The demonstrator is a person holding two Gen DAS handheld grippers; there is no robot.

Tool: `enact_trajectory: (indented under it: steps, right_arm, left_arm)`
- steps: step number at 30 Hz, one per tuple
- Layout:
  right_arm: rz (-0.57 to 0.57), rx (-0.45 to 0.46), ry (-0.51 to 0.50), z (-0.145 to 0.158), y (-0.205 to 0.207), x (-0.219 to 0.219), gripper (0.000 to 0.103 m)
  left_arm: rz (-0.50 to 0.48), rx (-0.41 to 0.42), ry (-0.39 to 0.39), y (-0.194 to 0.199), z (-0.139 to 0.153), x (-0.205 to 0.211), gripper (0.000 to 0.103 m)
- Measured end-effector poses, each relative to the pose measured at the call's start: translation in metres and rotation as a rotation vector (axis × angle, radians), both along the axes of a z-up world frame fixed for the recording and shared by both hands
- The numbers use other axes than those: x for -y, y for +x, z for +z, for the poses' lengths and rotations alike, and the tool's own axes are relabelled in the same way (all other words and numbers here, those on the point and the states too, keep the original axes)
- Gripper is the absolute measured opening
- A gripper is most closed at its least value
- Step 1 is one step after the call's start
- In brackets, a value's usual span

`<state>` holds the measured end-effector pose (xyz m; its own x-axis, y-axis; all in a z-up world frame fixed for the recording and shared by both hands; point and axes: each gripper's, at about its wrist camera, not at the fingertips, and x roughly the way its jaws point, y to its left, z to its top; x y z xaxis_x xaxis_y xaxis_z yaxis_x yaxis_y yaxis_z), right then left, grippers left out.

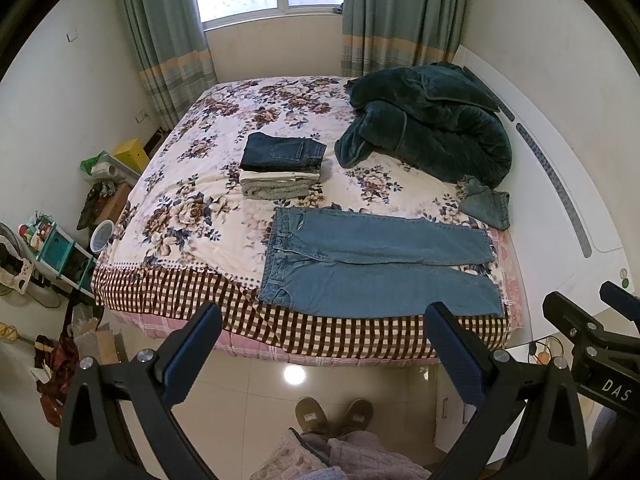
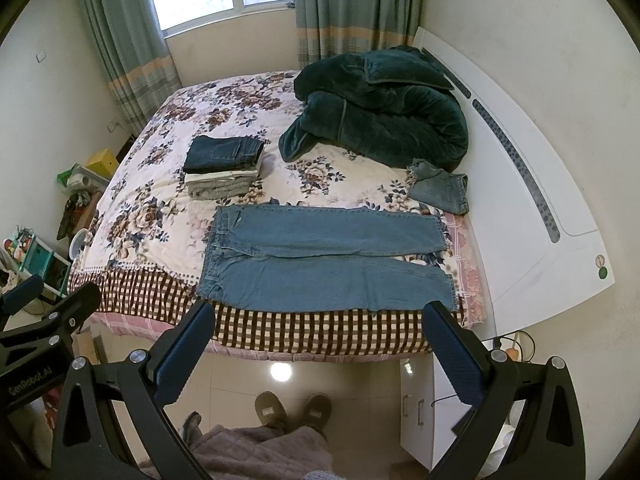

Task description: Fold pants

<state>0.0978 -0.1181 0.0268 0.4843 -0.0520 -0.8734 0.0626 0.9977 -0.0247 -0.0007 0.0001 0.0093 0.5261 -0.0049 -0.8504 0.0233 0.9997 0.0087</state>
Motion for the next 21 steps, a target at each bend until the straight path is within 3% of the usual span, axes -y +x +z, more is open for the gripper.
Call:
enact_trajectory:
  steps: [21]
  right_arm:
    - [0.007,0.006,0.002,0.003,-0.001,-0.013,0.103]
  left_arm:
    - [-0.007,0.006,-0.003,0.008,0.011,0.005,0.103]
